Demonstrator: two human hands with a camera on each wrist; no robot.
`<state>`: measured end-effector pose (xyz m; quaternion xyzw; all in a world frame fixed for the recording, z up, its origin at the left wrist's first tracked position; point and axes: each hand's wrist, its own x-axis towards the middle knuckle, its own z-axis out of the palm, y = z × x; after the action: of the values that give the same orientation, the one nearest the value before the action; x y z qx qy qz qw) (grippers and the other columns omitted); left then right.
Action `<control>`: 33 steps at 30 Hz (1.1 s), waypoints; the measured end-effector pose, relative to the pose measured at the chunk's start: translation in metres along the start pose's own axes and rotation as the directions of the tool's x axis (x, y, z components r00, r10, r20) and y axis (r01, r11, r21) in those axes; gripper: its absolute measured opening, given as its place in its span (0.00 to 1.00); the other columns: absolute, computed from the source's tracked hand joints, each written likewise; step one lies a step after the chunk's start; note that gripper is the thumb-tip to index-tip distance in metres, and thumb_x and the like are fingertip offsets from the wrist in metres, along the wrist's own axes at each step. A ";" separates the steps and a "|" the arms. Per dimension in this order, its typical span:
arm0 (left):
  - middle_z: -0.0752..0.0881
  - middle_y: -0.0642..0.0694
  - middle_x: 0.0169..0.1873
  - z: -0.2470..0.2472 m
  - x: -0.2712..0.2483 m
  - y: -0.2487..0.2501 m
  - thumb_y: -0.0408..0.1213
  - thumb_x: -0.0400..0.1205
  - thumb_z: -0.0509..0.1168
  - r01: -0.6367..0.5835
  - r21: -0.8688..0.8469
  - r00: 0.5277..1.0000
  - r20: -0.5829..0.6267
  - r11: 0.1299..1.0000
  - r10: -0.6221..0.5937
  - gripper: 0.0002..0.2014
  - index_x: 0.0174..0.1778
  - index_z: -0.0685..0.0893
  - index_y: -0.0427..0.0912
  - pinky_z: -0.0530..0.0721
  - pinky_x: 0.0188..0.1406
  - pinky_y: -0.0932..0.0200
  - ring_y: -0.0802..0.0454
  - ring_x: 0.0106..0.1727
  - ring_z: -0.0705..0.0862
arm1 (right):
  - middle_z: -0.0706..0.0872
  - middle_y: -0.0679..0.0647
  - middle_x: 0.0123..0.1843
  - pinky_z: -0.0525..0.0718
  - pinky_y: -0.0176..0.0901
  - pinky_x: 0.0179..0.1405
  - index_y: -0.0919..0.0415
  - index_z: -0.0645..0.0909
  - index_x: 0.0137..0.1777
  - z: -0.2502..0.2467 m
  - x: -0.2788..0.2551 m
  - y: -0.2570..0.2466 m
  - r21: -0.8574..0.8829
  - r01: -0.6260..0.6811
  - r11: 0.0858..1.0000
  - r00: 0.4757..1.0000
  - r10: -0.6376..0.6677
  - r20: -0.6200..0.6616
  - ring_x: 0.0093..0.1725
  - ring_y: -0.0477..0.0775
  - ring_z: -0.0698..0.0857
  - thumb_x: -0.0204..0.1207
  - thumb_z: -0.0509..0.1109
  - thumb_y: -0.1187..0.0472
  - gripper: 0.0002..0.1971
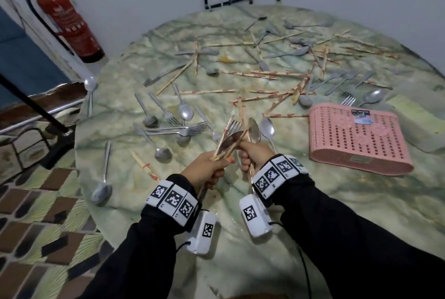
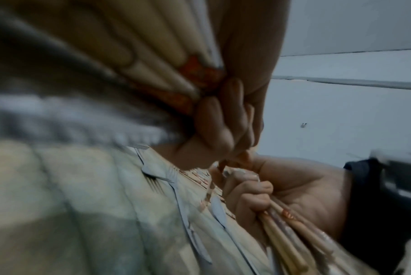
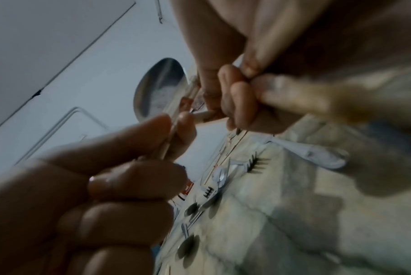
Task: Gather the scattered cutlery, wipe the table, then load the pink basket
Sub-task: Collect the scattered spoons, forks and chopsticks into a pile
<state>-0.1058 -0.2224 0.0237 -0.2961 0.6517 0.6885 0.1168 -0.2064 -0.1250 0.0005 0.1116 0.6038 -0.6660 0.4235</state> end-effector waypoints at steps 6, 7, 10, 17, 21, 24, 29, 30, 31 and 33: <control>0.69 0.52 0.15 -0.036 0.005 0.002 0.32 0.80 0.66 0.017 0.187 0.996 0.087 0.982 -0.034 0.11 0.33 0.74 0.42 0.60 0.12 0.70 0.60 0.13 0.62 | 0.67 0.47 0.13 0.61 0.28 0.11 0.61 0.72 0.30 -0.006 0.012 -0.010 0.050 0.088 0.995 0.982 -0.078 -0.175 0.11 0.43 0.62 0.76 0.66 0.67 0.13; 0.69 0.51 0.16 -0.045 0.006 0.003 0.32 0.79 0.67 0.025 0.220 0.995 0.092 0.975 -0.047 0.12 0.31 0.74 0.41 0.61 0.12 0.70 0.60 0.13 0.63 | 0.68 0.48 0.14 0.61 0.29 0.12 0.61 0.72 0.31 -0.008 0.013 -0.015 0.037 0.113 0.993 0.973 -0.103 -0.209 0.11 0.44 0.62 0.75 0.68 0.67 0.12; 0.72 0.53 0.15 -0.072 0.009 0.009 0.32 0.77 0.69 0.047 0.306 0.995 0.071 0.951 -0.072 0.13 0.30 0.74 0.41 0.64 0.11 0.68 0.60 0.13 0.66 | 0.68 0.51 0.21 0.61 0.30 0.13 0.60 0.69 0.33 -0.015 0.010 -0.032 -0.030 0.173 0.984 0.933 -0.174 -0.315 0.12 0.45 0.62 0.77 0.67 0.66 0.13; 0.82 0.49 0.30 -0.074 0.045 0.028 0.30 0.77 0.69 -0.145 0.436 0.939 -0.222 0.888 0.263 0.02 0.44 0.85 0.39 0.76 0.29 0.63 0.52 0.30 0.79 | 0.81 0.57 0.34 0.79 0.47 0.35 0.66 0.78 0.40 -0.025 0.018 -0.032 -0.718 0.014 0.695 0.912 -0.304 -0.276 0.35 0.59 0.81 0.76 0.69 0.57 0.11; 0.87 0.42 0.47 -0.060 0.073 0.032 0.30 0.77 0.68 -0.147 0.631 0.916 -0.203 0.762 0.346 0.11 0.55 0.86 0.38 0.74 0.50 0.63 0.46 0.50 0.84 | 0.86 0.67 0.51 0.82 0.51 0.50 0.73 0.81 0.54 -0.024 0.023 -0.020 -0.861 -0.096 0.499 0.914 -0.299 -0.275 0.52 0.66 0.85 0.74 0.71 0.48 0.24; 0.87 0.39 0.45 -0.054 0.088 0.030 0.31 0.78 0.65 -0.113 0.757 0.933 -0.142 0.644 0.330 0.07 0.49 0.86 0.40 0.77 0.49 0.56 0.41 0.52 0.85 | 0.84 0.62 0.51 0.78 0.46 0.44 0.70 0.78 0.56 -0.020 0.016 -0.019 -0.862 -0.096 0.497 0.879 -0.364 -0.308 0.51 0.63 0.84 0.73 0.73 0.46 0.25; 0.87 0.36 0.48 -0.054 0.104 0.033 0.31 0.78 0.66 -0.053 0.833 0.945 -0.135 0.550 0.297 0.08 0.51 0.85 0.35 0.81 0.54 0.52 0.39 0.53 0.85 | 0.85 0.63 0.49 0.79 0.43 0.41 0.71 0.81 0.54 -0.003 0.015 -0.021 -0.798 -0.030 0.602 0.878 -0.366 -0.309 0.48 0.61 0.84 0.72 0.74 0.60 0.16; 0.87 0.35 0.49 -0.055 0.107 0.033 0.31 0.78 0.65 -0.045 0.840 0.955 -0.122 0.541 0.269 0.09 0.53 0.85 0.35 0.81 0.56 0.51 0.39 0.54 0.84 | 0.85 0.62 0.46 0.80 0.42 0.37 0.71 0.82 0.53 0.000 0.017 -0.020 -0.768 -0.057 0.638 0.901 -0.299 -0.315 0.43 0.59 0.84 0.70 0.74 0.62 0.15; 0.87 0.35 0.49 -0.055 0.109 0.033 0.30 0.78 0.65 -0.039 0.849 0.965 -0.104 0.526 0.240 0.09 0.53 0.85 0.35 0.81 0.56 0.51 0.39 0.54 0.84 | 0.84 0.61 0.43 0.78 0.41 0.32 0.71 0.82 0.50 0.004 0.018 -0.019 -0.748 -0.085 0.658 0.920 -0.236 -0.312 0.38 0.58 0.83 0.68 0.75 0.62 0.14; 0.87 0.35 0.50 -0.056 0.115 0.033 0.31 0.78 0.66 -0.050 0.869 0.974 -0.066 0.493 0.215 0.10 0.53 0.86 0.35 0.81 0.57 0.50 0.38 0.54 0.84 | 0.84 0.61 0.42 0.78 0.40 0.30 0.68 0.82 0.48 0.010 0.020 -0.014 -0.735 -0.121 0.667 0.938 -0.166 -0.305 0.36 0.57 0.83 0.66 0.76 0.62 0.13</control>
<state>-0.2010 -0.3065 -0.0123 -0.2035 0.9355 0.2521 0.1407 -0.2248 -0.1441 0.0001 0.0369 0.8883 -0.3363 0.3105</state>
